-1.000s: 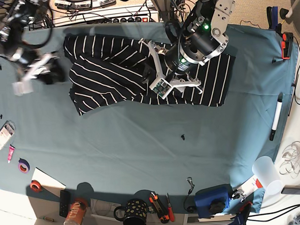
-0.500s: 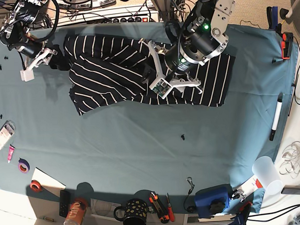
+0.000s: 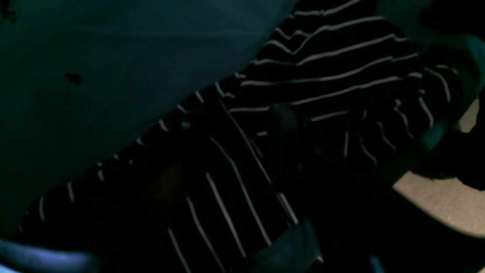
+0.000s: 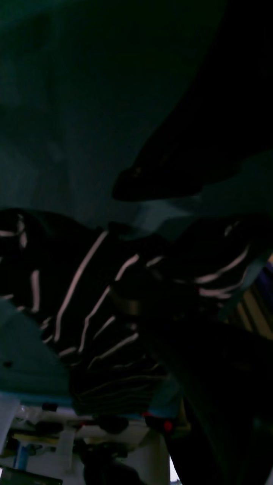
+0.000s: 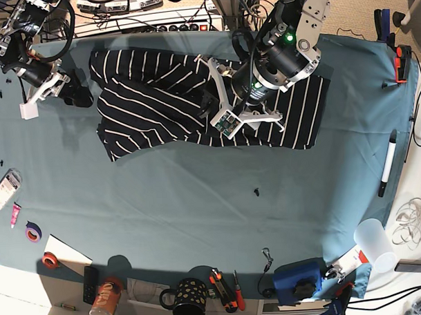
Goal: Layout the t-shirt on the table in an organized manner, then fold the t-shirt properly
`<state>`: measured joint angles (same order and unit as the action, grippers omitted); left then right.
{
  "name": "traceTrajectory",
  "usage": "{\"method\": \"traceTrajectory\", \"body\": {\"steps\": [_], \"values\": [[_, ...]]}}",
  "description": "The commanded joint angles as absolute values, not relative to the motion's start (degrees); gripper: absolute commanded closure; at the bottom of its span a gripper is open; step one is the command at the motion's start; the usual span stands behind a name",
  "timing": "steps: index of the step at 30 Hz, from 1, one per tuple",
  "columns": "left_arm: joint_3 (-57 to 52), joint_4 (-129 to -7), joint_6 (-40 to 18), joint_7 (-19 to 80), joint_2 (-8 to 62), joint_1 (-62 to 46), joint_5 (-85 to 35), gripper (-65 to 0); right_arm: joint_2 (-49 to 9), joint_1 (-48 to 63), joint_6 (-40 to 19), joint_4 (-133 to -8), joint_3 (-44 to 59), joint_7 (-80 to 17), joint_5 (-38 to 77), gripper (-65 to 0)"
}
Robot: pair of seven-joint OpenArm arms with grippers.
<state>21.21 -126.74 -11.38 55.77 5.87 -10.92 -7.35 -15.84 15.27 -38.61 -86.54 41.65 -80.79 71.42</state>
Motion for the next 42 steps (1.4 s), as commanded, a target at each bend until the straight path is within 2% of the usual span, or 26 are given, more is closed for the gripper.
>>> {"method": "traceTrajectory", "body": {"steps": [1,9,19,27,29,32,42], "values": [[21.21,-127.61,-11.40,54.39,5.61,-10.66,-7.73,-24.0,-16.34,15.05,-38.48,-87.31,41.93,-80.00,71.70,-32.6],[21.21,-127.61,-11.40,54.39,5.58,-10.66,-7.73,-24.0,-12.99,14.74,-38.33,-87.31,41.93,-80.00,66.94,-32.6],[21.21,-127.61,-11.42,54.39,5.61,-10.63,-7.73,-24.0,-12.88,9.87,-37.39,-87.31,41.54,-80.00,62.50,-32.6],[21.21,-127.61,-11.42,54.43,5.58,-10.66,-7.73,-24.0,-12.84,9.69,-35.42,-87.31,29.74,-80.00,60.86,-32.6],[21.21,-127.61,-11.42,54.52,5.61,-10.74,-7.73,-24.0,-12.84,9.67,-34.15,-87.31,27.68,-80.00,56.31,-32.6],[21.21,-127.61,-11.40,55.07,5.61,-10.81,-7.73,-24.0,-12.84,9.69,-32.14,-87.31,26.04,-78.89,50.87,-32.6],[21.21,-127.61,-11.42,54.83,5.58,-10.79,-7.73,-24.0,-12.86,9.72,-31.62,-87.31,25.43,-80.00,48.29,-32.6]]}}
